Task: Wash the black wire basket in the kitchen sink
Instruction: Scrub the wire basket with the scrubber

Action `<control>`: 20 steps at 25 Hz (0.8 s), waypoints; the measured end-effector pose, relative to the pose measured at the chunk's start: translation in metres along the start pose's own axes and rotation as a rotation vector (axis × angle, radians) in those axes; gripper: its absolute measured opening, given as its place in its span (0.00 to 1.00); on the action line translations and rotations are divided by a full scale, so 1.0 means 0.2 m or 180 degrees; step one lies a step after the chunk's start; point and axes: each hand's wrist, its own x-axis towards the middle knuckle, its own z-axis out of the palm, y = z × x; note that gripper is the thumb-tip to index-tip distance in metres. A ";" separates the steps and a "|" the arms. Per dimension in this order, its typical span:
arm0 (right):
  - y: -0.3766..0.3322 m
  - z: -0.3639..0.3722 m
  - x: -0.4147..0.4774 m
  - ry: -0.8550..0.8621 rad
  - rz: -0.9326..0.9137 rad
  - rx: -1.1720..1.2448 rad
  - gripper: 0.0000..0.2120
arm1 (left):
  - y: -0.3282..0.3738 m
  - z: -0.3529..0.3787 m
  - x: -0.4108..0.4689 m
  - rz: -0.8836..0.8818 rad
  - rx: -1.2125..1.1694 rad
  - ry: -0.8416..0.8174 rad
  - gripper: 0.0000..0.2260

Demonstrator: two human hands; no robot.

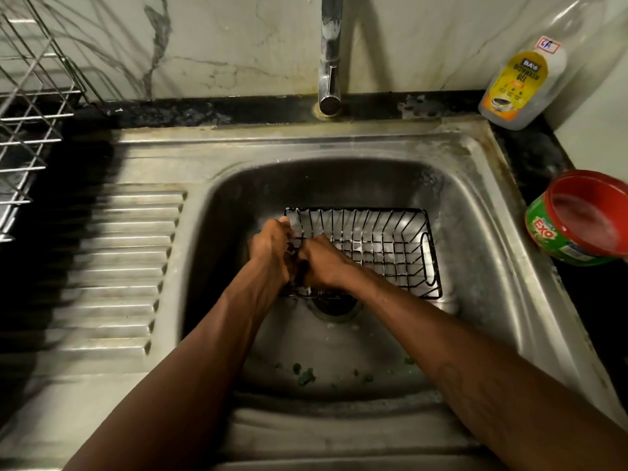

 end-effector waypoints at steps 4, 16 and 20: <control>0.09 0.01 0.10 0.1124 0.0198 0.0502 0.16 | -0.04 0.00 0.01 0.0074 0.0240 -0.0059 0.10; 0.05 -0.04 0.09 0.0963 0.0112 -0.0436 0.11 | -0.04 0.00 0.05 -0.0007 0.0453 0.0057 0.10; 0.11 -0.13 -0.02 0.1150 0.0440 -0.1138 0.06 | -0.01 -0.02 0.04 -0.0028 0.0451 0.0116 0.10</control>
